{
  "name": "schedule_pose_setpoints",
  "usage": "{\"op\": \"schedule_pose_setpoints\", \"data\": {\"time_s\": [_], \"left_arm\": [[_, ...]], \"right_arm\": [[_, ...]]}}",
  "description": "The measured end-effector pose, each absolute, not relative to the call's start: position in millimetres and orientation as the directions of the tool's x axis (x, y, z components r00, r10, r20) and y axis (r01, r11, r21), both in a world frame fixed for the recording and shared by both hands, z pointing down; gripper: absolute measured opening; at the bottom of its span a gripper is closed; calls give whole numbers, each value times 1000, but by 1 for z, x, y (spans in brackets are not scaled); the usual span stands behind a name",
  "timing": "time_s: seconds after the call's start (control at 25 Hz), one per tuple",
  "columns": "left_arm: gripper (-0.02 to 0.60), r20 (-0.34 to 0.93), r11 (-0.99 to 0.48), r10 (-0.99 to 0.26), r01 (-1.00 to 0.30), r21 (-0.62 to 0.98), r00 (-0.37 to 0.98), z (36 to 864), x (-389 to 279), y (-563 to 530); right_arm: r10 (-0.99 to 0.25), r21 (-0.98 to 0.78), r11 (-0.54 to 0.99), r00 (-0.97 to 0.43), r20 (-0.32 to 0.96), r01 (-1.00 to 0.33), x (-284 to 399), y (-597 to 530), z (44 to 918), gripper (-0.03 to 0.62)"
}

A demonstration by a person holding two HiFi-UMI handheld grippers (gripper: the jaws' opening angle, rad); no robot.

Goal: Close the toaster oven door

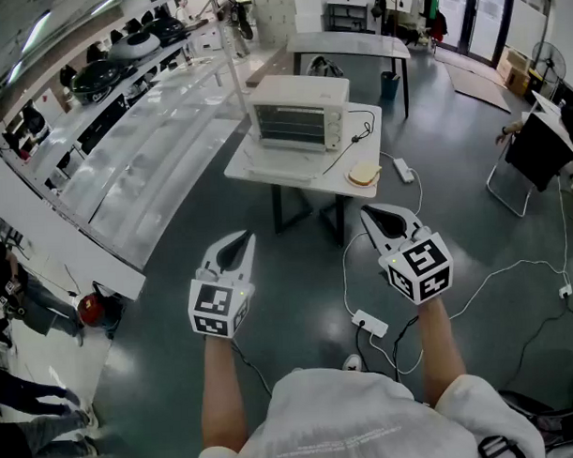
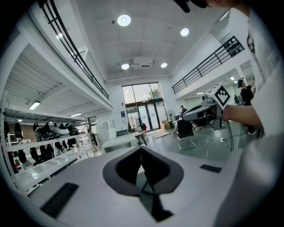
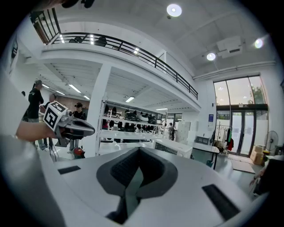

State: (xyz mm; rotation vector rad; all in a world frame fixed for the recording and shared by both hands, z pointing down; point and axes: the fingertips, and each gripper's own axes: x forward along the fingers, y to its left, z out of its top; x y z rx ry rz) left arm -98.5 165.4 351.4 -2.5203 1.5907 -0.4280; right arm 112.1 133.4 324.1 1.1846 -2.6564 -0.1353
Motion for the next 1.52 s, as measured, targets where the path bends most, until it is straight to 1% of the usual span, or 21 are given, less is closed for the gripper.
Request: {"op": "schedule_pose_setpoints", "data": {"time_s": [0.4, 0.48, 0.6, 0.76, 0.8, 0.88, 1.0, 1.04, 1.08, 1.12, 1.52], "left_arm": [[18, 206, -463, -885, -843, -274, 419, 366, -87, 151], [18, 216, -450, -890, -851, -273, 401, 369, -89, 149], [19, 205, -407, -908, -883, -233, 364, 370, -96, 144], [20, 193, -390, -915, -903, -183, 356, 369, -100, 144], [20, 191, -389, -915, -903, -182, 356, 369, -100, 143], [20, 190, -390, -915, -903, -182, 357, 370, -100, 143], [23, 184, -384, -917, -906, -179, 353, 371, -99, 143], [37, 184, -382, -918, -907, -177, 351, 371, -98, 143], [104, 187, -381, -918, -908, -176, 349, 372, -96, 142], [143, 194, -381, -917, -908, -176, 348, 374, -95, 141], [144, 232, -352, -923, -917, -190, 306, 387, -74, 128]], "right_arm": [[-728, 143, 685, -664, 169, -714, 114, 122, 336, 17], [-735, 125, 677, -658, 166, -725, 116, 120, 338, 17], [-718, 115, 694, -672, 180, -711, 115, 119, 342, 17], [-705, 116, 706, -681, 198, -698, 114, 119, 346, 20], [-702, 114, 709, -683, 201, -696, 113, 119, 347, 32], [-694, 113, 717, -689, 208, -688, 111, 118, 349, 109], [-683, 109, 727, -699, 211, -678, 110, 118, 352, 137], [-680, 106, 730, -703, 211, -675, 111, 117, 352, 138], [-676, 103, 733, -706, 211, -672, 112, 116, 353, 140], [-673, 101, 736, -708, 212, -670, 113, 115, 353, 141], [-644, 86, 762, -737, 206, -642, 133, 96, 363, 141]]}}
